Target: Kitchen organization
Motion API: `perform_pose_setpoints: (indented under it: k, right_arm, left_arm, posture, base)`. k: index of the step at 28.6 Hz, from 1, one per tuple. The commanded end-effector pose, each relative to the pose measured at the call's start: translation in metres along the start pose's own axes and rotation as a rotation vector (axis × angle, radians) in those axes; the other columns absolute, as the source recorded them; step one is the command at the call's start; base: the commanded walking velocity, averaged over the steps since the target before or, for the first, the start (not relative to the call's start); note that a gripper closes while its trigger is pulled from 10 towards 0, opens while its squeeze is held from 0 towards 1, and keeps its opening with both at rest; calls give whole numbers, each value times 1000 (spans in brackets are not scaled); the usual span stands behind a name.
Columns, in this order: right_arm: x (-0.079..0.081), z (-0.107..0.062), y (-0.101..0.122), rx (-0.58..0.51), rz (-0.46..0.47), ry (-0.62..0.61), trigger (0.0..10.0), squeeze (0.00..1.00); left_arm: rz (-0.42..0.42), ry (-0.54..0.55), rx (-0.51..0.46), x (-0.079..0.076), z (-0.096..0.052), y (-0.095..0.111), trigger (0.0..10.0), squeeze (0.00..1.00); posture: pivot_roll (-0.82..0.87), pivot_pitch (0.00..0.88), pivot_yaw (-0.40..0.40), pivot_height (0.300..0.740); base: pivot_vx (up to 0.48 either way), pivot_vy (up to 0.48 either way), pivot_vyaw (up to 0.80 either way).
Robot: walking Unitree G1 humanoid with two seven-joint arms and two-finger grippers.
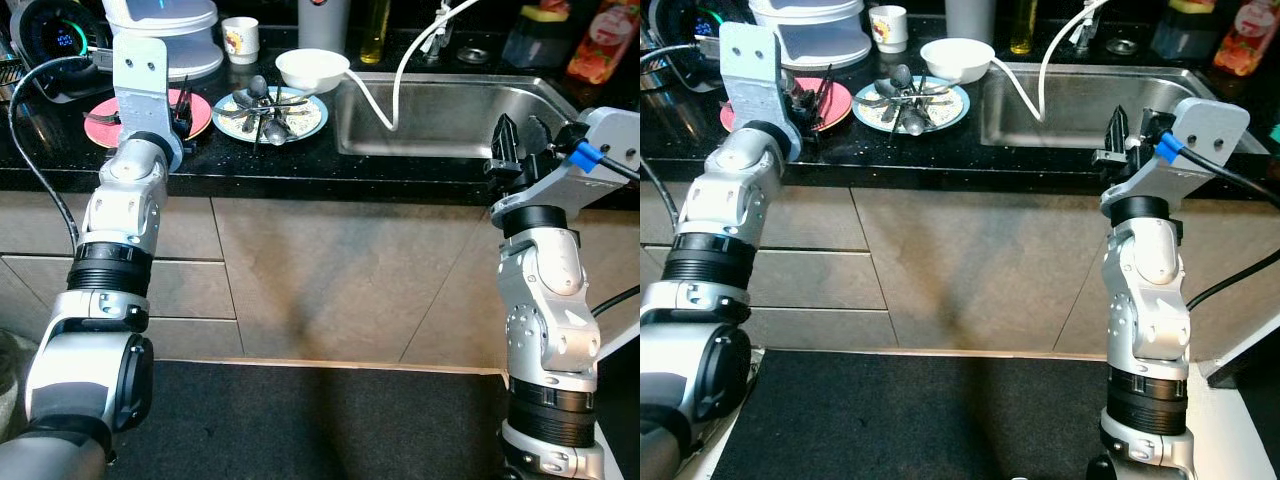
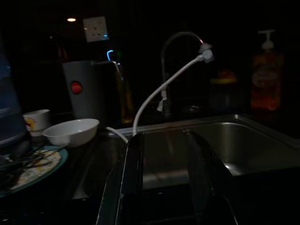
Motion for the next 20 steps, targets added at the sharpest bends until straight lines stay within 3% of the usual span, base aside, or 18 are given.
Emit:
perform_pose_setpoints:
  k: [1, 2, 3, 5, 6, 8, 9, 10, 11, 12, 13, 14, 15, 16, 17, 18, 19, 20]
  right_arm:
    - [0, 0, 1, -3, -3, 2, 10000, 0]
    - [0, -1, 1, -2, -4, 4, 10000, 0]
    - [3, -2, -1, 5, -19, 29, 10000, 0]
    - [11, -10, -10, 31, -54, 91, 10000, 0]
    - [14, -16, -15, 45, -81, 127, 10000, 0]
    - [16, -21, -19, 57, -101, 150, 10000, 0]
    - [17, -35, -33, 108, -111, 195, 10000, 0]
    - [17, -46, -45, 156, -114, 227, 10000, 0]
    - [16, -61, -63, 224, -116, 266, 10000, 0]
    - [16, -61, -63, 224, -116, 266, 10000, 0]
    - [12, -76, -86, 305, -131, 272, 10000, 0]
    - [8, -88, -101, 361, -142, 273, 10000, 0]
    - [8, -88, -101, 361, -142, 273, 10000, 0]
    - [2, -106, -125, 446, -164, 267, 10000, 0]
    - [-5, -131, -155, 559, -192, 259, 10000, 0]
    - [-10, -148, -173, 628, -210, 257, 10000, 0]
    - [-17, -169, -192, 715, -234, 244, 10000, 0]
    - [-21, -181, -203, 763, -248, 236, 10000, 0]
  left_arm:
    - [27, -13, -11, -2, 0, 3, 10000, 0]
    - [30, -19, -10, -2, -1, 3, 10000, 0]
    - [35, -97, -61, -12, -4, 8, 10000, 0]
    - [37, -314, -249, -43, -28, 25, 10000, 0]
    - [47, -363, -320, -51, -41, 29, 10000, 0]
    - [56, -346, -369, -53, -49, 29, 10000, 0]
    - [61, -268, -358, -51, -68, 4, 10000, 0]
    - [128, -280, -331, -55, -84, -19, 10000, 0]
    - [224, -347, -296, -66, -110, -49, 10000, 0]
    - [224, -347, -296, -66, -110, -49, 10000, 0]
    - [237, -372, -161, -64, -125, -93, 10000, 0]
    - [236, -381, -63, -60, -137, -122, 10000, 0]
    - [236, -381, -63, -60, -137, -122, 10000, 0]
    - [187, -344, 106, -47, -151, -165, 10000, 0]
    - [189, -278, 260, -29, -168, -210, 10000, 0]
    - [192, -238, 342, -18, -180, -234, 10000, 0]
    - [145, -166, 464, -5, -192, -261, 10000, 0]
    - [111, -124, 530, 2, -199, -275, 10000, 0]
  posture:
    - [-4, 67, 9, 740]
    - [-4, 67, 10, 740]
    - [-4, 67, 10, 740]
    - [2, 69, 6, 740]
    - [1, 69, 6, 740]
    - [4, 70, 3, 740]
    - [5, 71, 2, 740]
    - [5, 71, 2, 740]
    - [8, 73, -5, 740]
    - [8, 73, -5, 740]
    - [14, 74, -7, 740]
    - [14, 74, -7, 740]
    - [14, 74, -7, 740]
    - [18, 77, -19, 740]
    - [17, 75, -27, 740]
    - [16, 74, -29, 740]
    - [17, 73, -35, 740]
    - [17, 73, -35, 740]
  base:
    - [0, 0, 0]
    - [0, 0, 0]
    - [0, 0, 0]
    - [0, 0, 0]
    - [0, 0, 0]
    - [0, 0, 0]
    - [0, 0, 0]
    - [0, 0, 0]
    - [0, 0, 0]
    - [0, 0, 0]
    - [0, 0, 0]
    - [0, 0, 0]
    - [0, 0, 0]
    - [0, 0, 0]
    - [0, 0, 0]
    - [0, 0, 0]
    - [0, 0, 0]
    - [0, 0, 0]
Point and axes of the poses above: a point about 5 cm out from each wrist's last joint towards the gripper, its own z axis pointing out of the wrist towards the gripper, its own y axis along the axis of the wrist's last joint, x = y × z, the point moved 4 cm from there along z, pointing out of the wrist towards the gripper, and after that the axes turned 8 degrees about -z, right-handed, at the moved point
